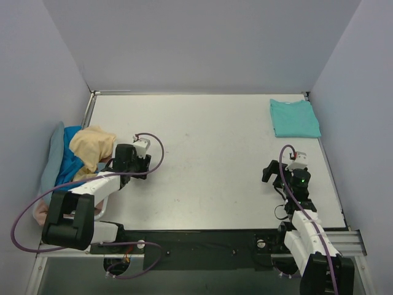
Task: Fold and stack the t-shirts
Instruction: Put the neatly folded tshirt into the corner of the board with the right arm
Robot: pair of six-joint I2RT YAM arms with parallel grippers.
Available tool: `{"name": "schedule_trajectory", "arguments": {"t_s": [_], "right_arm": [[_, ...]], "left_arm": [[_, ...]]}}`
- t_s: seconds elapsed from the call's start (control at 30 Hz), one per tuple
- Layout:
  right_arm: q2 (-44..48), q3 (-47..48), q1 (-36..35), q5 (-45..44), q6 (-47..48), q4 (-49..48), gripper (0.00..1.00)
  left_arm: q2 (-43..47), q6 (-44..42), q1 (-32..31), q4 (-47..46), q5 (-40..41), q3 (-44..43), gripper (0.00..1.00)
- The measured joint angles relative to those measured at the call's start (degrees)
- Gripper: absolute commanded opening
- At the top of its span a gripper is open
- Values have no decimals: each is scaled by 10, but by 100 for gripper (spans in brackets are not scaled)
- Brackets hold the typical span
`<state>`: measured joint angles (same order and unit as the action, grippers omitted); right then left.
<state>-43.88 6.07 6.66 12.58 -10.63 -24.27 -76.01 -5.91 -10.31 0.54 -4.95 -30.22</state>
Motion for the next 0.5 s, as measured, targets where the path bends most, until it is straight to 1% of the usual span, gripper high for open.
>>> {"name": "schedule_trajectory", "arguments": {"t_s": [0.5], "right_arm": [[1, 0, 0, -4, -1, -4, 100]], "left_arm": [[-6, 10, 0, -14, 7, 5, 59]]}}
